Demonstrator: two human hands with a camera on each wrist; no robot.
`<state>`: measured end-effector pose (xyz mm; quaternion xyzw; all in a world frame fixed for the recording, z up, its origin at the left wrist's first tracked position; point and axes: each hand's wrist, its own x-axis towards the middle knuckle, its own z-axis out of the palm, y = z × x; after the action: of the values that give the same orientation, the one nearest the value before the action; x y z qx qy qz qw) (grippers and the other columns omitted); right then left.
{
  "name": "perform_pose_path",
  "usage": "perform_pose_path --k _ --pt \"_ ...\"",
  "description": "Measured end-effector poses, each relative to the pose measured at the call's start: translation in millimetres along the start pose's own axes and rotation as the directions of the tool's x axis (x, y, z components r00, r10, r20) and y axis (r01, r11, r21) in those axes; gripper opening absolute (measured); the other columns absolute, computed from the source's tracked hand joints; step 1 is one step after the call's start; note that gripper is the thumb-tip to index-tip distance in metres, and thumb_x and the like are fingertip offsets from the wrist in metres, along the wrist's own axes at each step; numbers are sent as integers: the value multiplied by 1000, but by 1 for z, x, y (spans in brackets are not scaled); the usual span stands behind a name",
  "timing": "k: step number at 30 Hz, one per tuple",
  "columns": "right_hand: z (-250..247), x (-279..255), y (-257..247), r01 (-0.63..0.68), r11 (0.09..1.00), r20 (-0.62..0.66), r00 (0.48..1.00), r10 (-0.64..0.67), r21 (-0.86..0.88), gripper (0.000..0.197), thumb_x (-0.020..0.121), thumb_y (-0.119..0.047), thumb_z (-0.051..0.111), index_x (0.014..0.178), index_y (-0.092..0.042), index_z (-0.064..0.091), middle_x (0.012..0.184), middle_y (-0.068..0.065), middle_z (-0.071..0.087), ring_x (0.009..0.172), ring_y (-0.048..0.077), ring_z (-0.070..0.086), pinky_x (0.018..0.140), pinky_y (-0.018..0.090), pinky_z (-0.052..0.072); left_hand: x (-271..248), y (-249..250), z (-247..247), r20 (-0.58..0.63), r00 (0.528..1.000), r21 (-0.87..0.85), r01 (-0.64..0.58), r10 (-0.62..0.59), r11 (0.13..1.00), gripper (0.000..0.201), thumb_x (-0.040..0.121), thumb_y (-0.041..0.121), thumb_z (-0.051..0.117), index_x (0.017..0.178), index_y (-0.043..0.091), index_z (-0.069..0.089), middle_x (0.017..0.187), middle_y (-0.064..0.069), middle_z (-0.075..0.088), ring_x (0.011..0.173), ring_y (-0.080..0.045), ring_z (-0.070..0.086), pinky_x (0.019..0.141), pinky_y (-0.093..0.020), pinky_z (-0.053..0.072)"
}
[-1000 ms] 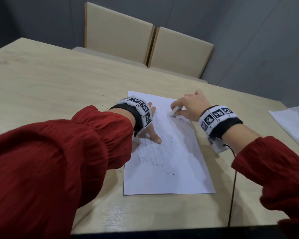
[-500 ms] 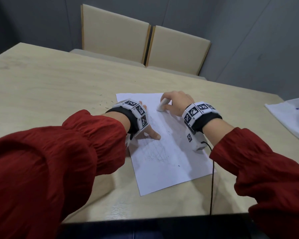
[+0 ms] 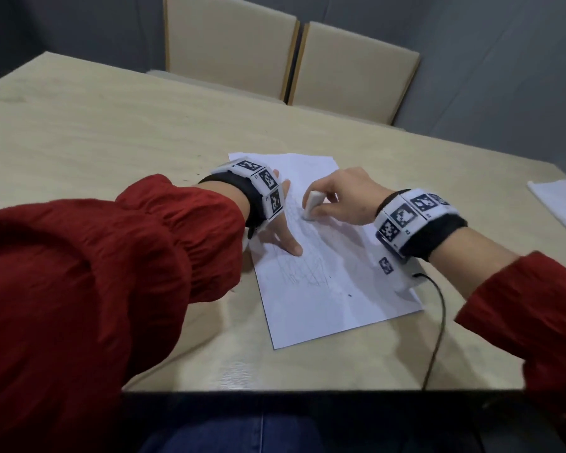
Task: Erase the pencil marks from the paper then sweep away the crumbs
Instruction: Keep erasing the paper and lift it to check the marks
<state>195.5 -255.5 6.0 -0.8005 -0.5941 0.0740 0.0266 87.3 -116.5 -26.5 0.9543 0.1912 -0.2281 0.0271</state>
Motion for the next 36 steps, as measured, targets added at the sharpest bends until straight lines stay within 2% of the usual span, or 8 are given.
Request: perform_pose_path --k 4,7,14,19,23,31,34,36 --pt "-5 11 -11 2 988 -77 997 -14 -157 5 85 -29 65 83 -32 69 58 -24 52 65 -9 42 79 29 19 -2 0 0 -7 1000 -9 -12 12 1000 159 33 92 60 153 20 -15 161 -13 -12 148 -34 1 117 -57 16" --pt "-4 30 -16 -69 993 -151 987 55 -91 10 82 -23 61 79 -26 70 74 -20 67 81 5 57 82 32 22 -2 -1 2 -22 1000 -23 -12 11 1000 156 37 90 63 152 21 -16 161 -13 -14 149 -34 0 118 -56 14" --pt "-5 -14 -8 31 993 24 999 -28 -113 5 84 -35 69 88 -37 70 57 -44 49 63 -3 44 81 23 21 -1 0 -1 -20 1000 -18 2 -2 1000 155 37 91 66 154 21 -7 162 -11 6 146 -32 17 114 -52 27" --pt "-8 24 -17 -63 993 -142 989 49 -96 9 83 -25 66 86 -30 73 51 -27 49 65 2 47 82 27 22 -8 1 0 -52 999 -27 -15 13 1000 148 46 87 66 155 18 -7 162 -13 7 147 -32 17 116 -50 23" --pt "-3 5 -10 -39 999 -44 998 38 -28 7 80 -32 73 87 -33 73 60 -48 49 63 -4 45 83 30 31 -9 3 1 -31 999 -62 -10 8 998 151 37 89 67 154 13 9 158 -14 23 142 -33 28 113 -50 29" --pt "-10 -20 -14 43 989 -49 998 -50 -142 11 84 -28 68 90 -34 74 48 -19 42 64 13 44 77 25 25 -9 5 -3 -34 999 -61 -16 13 998 167 5 93 60 150 17 24 153 -11 33 138 -32 36 110 -51 35" --pt "-13 14 -17 -58 991 -111 993 45 -121 8 82 -28 66 85 -31 73 51 -21 51 67 9 49 85 31 30 -8 3 1 -54 998 -137 -46 39 990 136 43 79 76 151 17 23 154 -9 32 139 -28 34 111 -43 32" --pt "-10 15 -16 -87 992 -94 993 78 -94 8 80 -28 68 85 -31 73 60 -24 54 71 6 47 92 34 32 -8 2 0 -39 999 -127 -37 32 991 141 37 82 74 151 18 22 154 -10 33 138 -29 35 111 -44 33"
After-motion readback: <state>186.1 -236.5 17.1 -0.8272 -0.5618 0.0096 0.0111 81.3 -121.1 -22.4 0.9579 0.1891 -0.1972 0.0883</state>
